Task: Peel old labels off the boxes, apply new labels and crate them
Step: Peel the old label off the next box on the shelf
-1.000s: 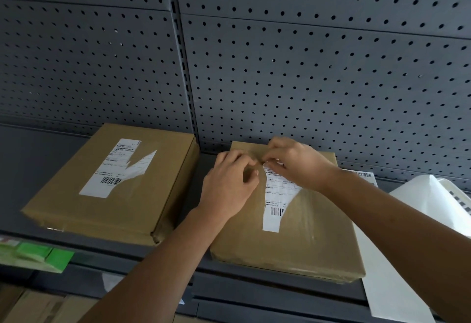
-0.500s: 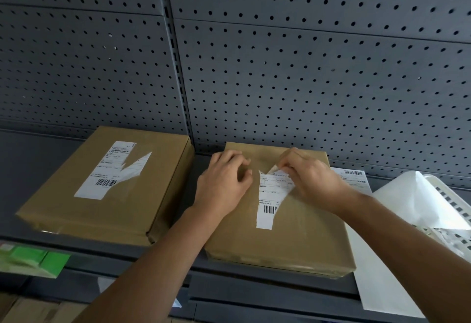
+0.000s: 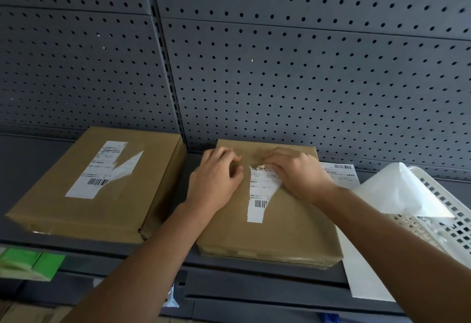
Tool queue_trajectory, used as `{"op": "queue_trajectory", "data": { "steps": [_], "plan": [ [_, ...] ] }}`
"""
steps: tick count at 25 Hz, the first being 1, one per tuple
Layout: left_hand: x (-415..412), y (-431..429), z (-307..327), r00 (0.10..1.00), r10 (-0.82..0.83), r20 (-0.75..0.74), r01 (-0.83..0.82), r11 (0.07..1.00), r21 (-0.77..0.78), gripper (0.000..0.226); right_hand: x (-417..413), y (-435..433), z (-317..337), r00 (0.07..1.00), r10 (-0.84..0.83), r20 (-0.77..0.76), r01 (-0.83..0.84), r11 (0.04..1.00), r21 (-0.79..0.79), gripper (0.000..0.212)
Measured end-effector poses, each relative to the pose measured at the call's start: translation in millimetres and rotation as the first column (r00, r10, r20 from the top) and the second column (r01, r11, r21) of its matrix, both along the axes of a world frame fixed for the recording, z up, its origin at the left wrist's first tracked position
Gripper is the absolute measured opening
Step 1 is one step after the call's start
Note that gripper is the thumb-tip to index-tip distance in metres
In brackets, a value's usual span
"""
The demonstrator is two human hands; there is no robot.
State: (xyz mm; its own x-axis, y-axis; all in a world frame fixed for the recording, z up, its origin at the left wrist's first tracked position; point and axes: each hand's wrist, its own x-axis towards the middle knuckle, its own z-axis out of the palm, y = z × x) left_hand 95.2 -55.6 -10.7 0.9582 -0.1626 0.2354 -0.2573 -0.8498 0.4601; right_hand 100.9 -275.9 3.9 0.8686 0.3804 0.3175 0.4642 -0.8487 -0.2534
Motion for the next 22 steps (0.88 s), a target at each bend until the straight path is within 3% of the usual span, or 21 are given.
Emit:
{"op": "queue_trajectory", "data": {
  "steps": [6,12,15,18,22],
  "plan": [
    [-1,0,0,1.0,0.003,0.002,-0.003,1.0,0.009,0.029,-30,-15,-8,0.998,0.015,0.065,-0.017,0.999,0.031,0.02],
    [-2,-3,2,1.0,-0.002,0.004,0.001,0.999,0.034,0.027,-50,-21,-6,0.991,-0.024,0.13,0.018,0.999,0.044,0.034],
    [-2,-2,1,1.0,0.0,-0.002,0.0,1.0,0.029,0.027,-61,-21,-3,0.986,-0.027,0.164,0.016,0.998,0.066,0.02],
    [-3,-2,2,1.0,0.0,0.006,0.0,1.0,0.024,0.026,-78,-23,-2,0.987,-0.026,0.158,0.008,0.994,0.113,0.034],
    [-3,-2,2,1.0,-0.012,0.019,0.011,0.999,0.031,0.026,-93,-31,-2,0.992,-0.042,0.115,0.025,0.988,0.151,0.024]
  ]
}}
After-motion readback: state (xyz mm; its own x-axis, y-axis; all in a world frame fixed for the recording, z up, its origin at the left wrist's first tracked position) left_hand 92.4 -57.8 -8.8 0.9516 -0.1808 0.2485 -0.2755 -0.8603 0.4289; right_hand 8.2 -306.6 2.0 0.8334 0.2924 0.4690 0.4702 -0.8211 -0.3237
